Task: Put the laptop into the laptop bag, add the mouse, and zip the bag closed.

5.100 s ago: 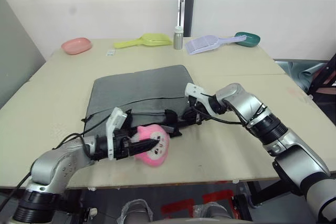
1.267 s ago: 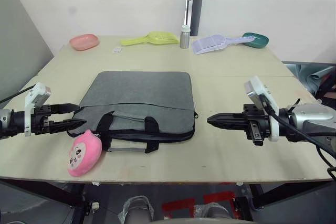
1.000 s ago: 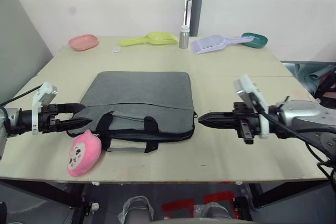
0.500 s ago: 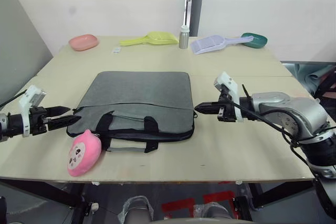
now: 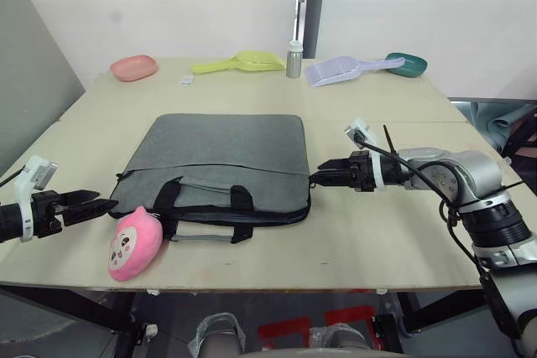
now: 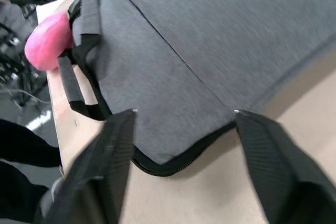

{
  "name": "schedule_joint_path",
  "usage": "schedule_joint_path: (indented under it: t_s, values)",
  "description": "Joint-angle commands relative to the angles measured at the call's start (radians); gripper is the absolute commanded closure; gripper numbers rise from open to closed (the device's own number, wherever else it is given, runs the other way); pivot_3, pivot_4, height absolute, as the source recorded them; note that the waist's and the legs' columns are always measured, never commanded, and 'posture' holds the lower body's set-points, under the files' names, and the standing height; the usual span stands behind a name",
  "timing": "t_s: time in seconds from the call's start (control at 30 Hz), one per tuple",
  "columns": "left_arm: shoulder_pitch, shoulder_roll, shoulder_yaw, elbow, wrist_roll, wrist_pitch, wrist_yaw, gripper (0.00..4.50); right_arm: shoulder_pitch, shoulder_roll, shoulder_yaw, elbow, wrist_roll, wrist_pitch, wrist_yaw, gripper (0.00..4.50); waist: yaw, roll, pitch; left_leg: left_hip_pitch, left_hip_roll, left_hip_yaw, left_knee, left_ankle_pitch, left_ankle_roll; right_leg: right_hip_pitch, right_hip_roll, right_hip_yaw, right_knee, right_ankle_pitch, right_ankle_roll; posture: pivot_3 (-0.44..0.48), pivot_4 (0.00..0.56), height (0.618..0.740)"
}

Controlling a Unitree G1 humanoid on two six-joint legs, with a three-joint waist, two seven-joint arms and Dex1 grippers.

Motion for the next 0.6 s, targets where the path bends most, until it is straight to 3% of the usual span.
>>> schedule_joint_path:
  t_s: [0.03,0.33,0.5,0.6]
  values:
    - [-0.052,-0.001,-0.013,0.023,0.009,0.006,0.014,0.0,-0.06,0.023,-0.016,0.089,-0.032,0.022,-0.008,0.02,0.0,0.0,0.0,0.0,0.0,0.0,0.0,0.0,0.0,0.0,0.0,0.0,0.0,0.0,0.0,0.0,0.15,0.74]
    - [-0.156,-0.063,-0.075,0.166,0.044,0.033,0.052,0.0,-0.071,0.088,0.06,0.148,-0.112,0.0,0.05,0.02,-0.001,0.0,0.0,-0.001,0.0,0.0,0.0,0.0,0.0,0.0,0.0,0.0,0.0,0.0,0.0,0.0,0.15,0.74]
    - [-0.152,-0.102,-0.09,0.127,0.033,0.07,0.041,1.55,-0.07,0.132,0.075,0.17,-0.141,-0.001,0.052,0.0,0.002,0.0,0.0,-0.001,0.0,0.0,0.001,0.0,0.0,0.0,0.0,-0.001,0.0,0.0,0.0,0.0,0.15,0.74]
    - [-0.139,-0.121,-0.09,0.091,0.017,0.092,0.029,2.58,-0.07,0.156,0.086,0.214,-0.181,-0.025,0.041,0.79,0.005,0.0,0.0,0.0,0.0,-0.001,0.001,0.0,0.0,0.0,-0.001,-0.001,0.0,0.0,0.0,0.0,0.15,0.74]
